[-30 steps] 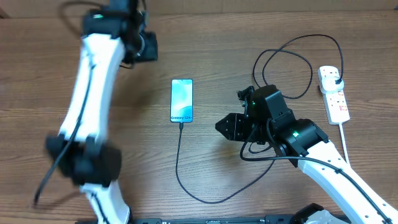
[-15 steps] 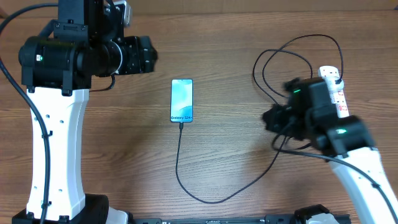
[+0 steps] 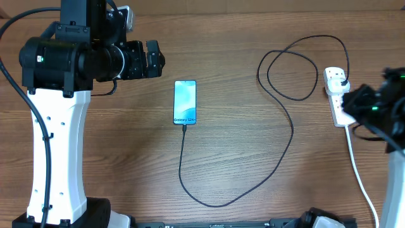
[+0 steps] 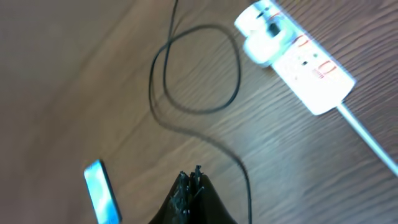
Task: Plug charger to phone and switch on socket
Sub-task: 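Raise the left arm away and move the right gripper to the power strip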
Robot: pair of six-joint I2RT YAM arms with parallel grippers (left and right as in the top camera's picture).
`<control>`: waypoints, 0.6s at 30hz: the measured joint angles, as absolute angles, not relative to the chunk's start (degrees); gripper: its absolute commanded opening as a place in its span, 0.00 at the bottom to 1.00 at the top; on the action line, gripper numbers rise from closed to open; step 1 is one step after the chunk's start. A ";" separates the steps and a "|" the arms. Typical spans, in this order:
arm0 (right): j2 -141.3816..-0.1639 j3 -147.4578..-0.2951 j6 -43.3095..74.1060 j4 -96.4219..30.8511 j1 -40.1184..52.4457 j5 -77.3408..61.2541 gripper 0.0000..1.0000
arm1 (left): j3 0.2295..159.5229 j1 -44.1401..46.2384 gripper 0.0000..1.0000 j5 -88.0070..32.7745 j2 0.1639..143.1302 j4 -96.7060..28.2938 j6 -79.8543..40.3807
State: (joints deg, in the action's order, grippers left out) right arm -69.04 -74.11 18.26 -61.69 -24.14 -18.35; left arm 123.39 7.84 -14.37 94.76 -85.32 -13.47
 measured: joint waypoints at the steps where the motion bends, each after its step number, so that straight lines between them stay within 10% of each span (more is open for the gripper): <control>1: -69.91 -74.13 18.11 -61.14 -25.80 -19.31 0.04 | 123.37 7.84 1.00 -14.37 94.76 -85.34 -13.47; 18: -99.20 -74.15 20.53 -44.97 -43.86 -39.79 0.04 | 123.37 7.84 1.00 -14.37 94.76 -85.34 -13.47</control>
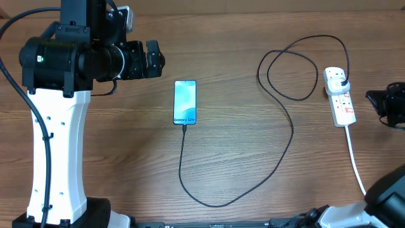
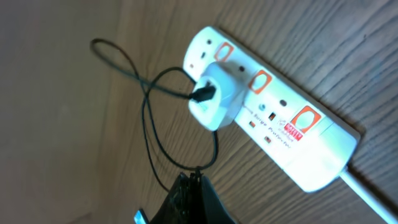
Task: Plug charger to phone and switch on socket
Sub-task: 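Raise the left arm away and move the right gripper to the power strip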
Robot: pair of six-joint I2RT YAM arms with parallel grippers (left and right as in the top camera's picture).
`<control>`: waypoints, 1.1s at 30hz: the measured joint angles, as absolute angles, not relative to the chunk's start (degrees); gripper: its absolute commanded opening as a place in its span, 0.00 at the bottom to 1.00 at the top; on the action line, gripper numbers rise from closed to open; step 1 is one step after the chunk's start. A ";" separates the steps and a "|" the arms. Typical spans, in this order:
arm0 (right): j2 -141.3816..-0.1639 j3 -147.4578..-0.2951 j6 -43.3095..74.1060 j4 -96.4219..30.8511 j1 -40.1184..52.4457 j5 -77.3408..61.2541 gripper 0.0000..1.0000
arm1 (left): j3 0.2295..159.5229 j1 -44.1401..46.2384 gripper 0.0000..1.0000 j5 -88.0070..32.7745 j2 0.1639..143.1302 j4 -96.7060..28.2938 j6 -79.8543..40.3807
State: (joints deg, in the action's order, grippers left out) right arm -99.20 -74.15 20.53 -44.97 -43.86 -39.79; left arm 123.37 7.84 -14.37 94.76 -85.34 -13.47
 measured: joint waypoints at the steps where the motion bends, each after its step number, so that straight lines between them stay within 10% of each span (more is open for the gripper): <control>1: -100.38 -74.15 21.91 -44.21 -43.88 -39.33 0.04 | 123.37 7.84 1.00 -14.37 94.76 -85.34 -13.47; 33: -117.95 -72.71 33.01 -24.99 -42.09 -43.31 0.04 | 123.37 7.84 0.99 -14.37 94.76 -85.32 -13.47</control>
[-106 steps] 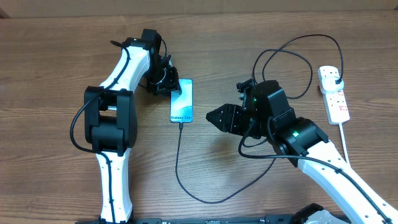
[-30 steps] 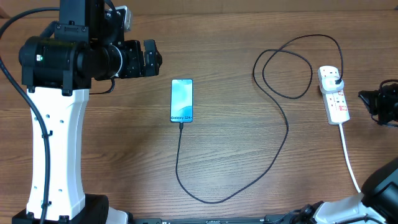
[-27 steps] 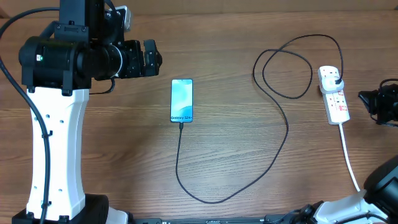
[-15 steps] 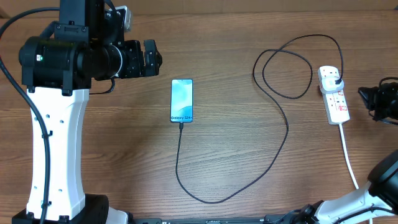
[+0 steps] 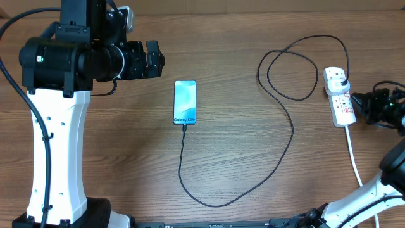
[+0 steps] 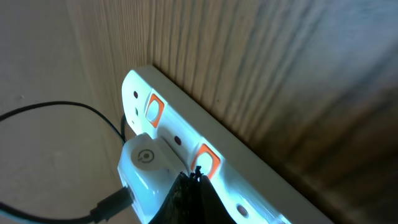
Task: Plug charger to phone and switch on socket
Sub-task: 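Raise the left arm away and move the right gripper to the power strip, then press the power strip switch beside the plug with the right gripper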
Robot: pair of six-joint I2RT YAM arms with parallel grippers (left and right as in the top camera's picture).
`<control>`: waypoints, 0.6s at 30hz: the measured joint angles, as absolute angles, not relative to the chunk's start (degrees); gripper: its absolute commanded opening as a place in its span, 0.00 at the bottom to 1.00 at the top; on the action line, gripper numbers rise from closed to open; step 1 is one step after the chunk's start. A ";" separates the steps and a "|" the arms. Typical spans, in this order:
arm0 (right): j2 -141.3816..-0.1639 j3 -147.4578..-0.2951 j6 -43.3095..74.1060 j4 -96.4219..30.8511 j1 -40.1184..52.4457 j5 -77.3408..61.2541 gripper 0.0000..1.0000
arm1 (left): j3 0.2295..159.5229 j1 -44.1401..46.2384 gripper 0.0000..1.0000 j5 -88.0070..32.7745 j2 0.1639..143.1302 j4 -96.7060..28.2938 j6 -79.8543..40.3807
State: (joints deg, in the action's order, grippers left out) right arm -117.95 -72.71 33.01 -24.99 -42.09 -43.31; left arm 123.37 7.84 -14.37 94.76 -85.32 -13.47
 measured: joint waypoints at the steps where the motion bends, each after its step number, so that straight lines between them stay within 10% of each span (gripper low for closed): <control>1: -118.30 -72.71 33.04 -24.64 -41.60 -43.35 0.04 | 123.37 7.84 1.00 -14.37 94.76 -85.34 -13.47; 18: -119.44 -72.62 33.01 -21.19 -40.51 -42.83 0.04 | 123.37 7.84 1.00 -14.37 94.76 -85.34 -13.47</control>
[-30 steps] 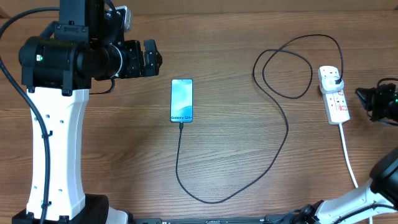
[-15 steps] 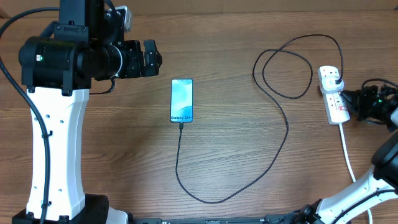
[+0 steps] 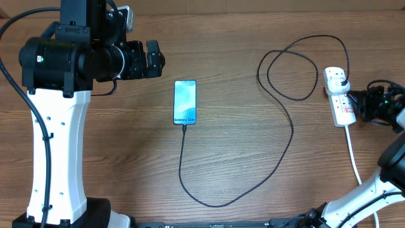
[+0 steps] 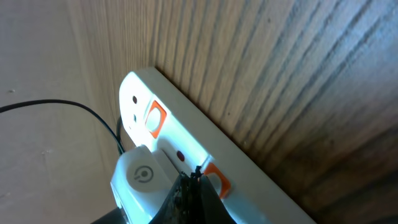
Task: Plug charger to phone and switch on socket
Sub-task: 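Press the power strip switch beside the plug with the right gripper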
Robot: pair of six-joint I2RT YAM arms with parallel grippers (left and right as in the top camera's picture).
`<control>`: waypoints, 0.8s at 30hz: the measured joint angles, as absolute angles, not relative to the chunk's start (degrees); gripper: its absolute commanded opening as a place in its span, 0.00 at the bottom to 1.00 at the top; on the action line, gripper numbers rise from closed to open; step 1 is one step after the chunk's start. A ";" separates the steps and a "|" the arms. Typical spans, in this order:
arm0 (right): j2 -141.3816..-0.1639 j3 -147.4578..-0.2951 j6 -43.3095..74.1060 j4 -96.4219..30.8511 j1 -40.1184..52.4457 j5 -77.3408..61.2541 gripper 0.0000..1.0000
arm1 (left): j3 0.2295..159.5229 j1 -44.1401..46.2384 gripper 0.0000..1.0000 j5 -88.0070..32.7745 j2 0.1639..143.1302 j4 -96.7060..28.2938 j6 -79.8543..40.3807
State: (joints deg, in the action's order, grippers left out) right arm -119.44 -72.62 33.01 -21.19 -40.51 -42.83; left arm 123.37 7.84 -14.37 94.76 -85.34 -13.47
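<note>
The phone (image 3: 185, 102) lies screen up in the middle of the table, with the black charger cable (image 3: 288, 142) plugged into its near end. The cable loops round to the white charger plug (image 4: 140, 177), which sits in the white power strip (image 4: 186, 134) at the table's right edge. My right gripper (image 4: 196, 171) is shut and empty, low beside the strip. Its tips rest at the orange rocker switch (image 4: 217, 176) next to the plug. A second orange switch (image 4: 155, 118) shows further along. My left gripper (image 3: 155, 59) hangs raised at far left, away from everything.
The strip's white lead (image 3: 355, 161) runs toward the table's near edge. A wide loop of cable (image 3: 291, 69) lies left of the strip. The left arm's white column (image 3: 54, 152) stands at the left side.
My right gripper has come slightly closer to the strip. Its shut tips now partly cover the orange switch beside the charger plug. The phone, the cable and the left arm have not moved.
My right gripper, shut, was first high over the strip with the phone's cable plugged in. Then it was out past the strip's right side, looking down at the sockets. After that it was low at the strip's edge, and now its tips are at the switch.
</note>
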 measured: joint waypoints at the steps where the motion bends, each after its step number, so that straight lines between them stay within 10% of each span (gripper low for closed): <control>1: -119.44 -72.62 33.04 -20.95 -40.51 -42.81 0.04 | 123.37 7.84 0.99 -14.37 94.76 -85.34 -13.47; 24: -119.42 -72.88 32.99 -22.55 -39.35 -40.23 0.04 | 123.37 7.84 0.99 -14.37 94.76 -85.34 -13.47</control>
